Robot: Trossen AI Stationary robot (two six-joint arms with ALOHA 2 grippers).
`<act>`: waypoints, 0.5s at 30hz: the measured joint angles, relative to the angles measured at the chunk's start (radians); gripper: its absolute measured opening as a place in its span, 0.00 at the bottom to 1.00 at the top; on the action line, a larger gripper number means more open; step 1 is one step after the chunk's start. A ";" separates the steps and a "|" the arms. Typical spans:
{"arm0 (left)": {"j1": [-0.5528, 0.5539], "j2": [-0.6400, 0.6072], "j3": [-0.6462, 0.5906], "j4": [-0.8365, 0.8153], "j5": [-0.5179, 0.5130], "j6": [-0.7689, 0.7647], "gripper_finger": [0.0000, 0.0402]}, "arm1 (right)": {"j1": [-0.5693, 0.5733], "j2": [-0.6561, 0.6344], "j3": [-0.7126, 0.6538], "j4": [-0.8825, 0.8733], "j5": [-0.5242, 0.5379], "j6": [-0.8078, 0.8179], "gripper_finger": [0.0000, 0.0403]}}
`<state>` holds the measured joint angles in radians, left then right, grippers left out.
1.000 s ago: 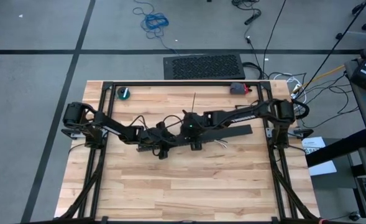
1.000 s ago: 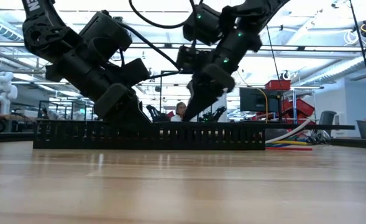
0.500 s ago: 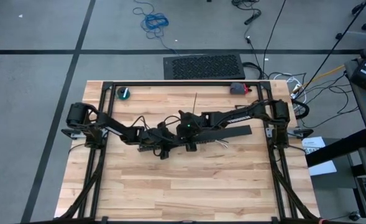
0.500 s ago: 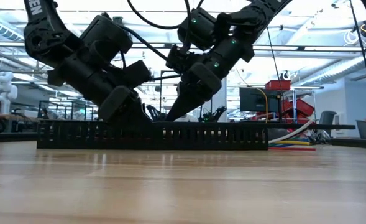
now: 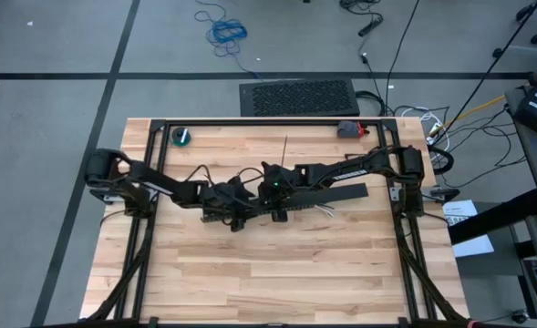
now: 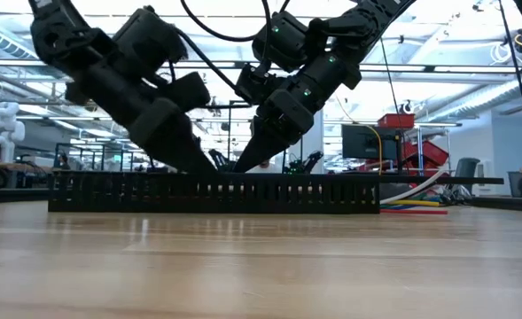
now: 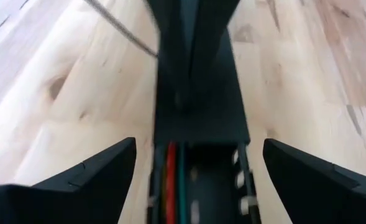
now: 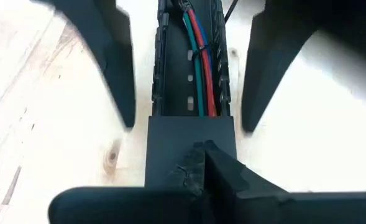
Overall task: Ziptie cables
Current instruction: Insert the cable duct cover
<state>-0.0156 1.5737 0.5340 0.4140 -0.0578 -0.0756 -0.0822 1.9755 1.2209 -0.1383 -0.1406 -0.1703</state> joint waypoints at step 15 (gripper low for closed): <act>-0.057 0.020 -0.106 0.105 -0.095 -0.075 0.87 | -0.003 0.000 -0.001 0.003 0.000 0.008 0.00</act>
<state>-0.0721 1.5941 0.4276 0.5188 -0.1526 -0.1506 -0.0853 1.9755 1.2201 -0.1356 -0.1408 -0.1626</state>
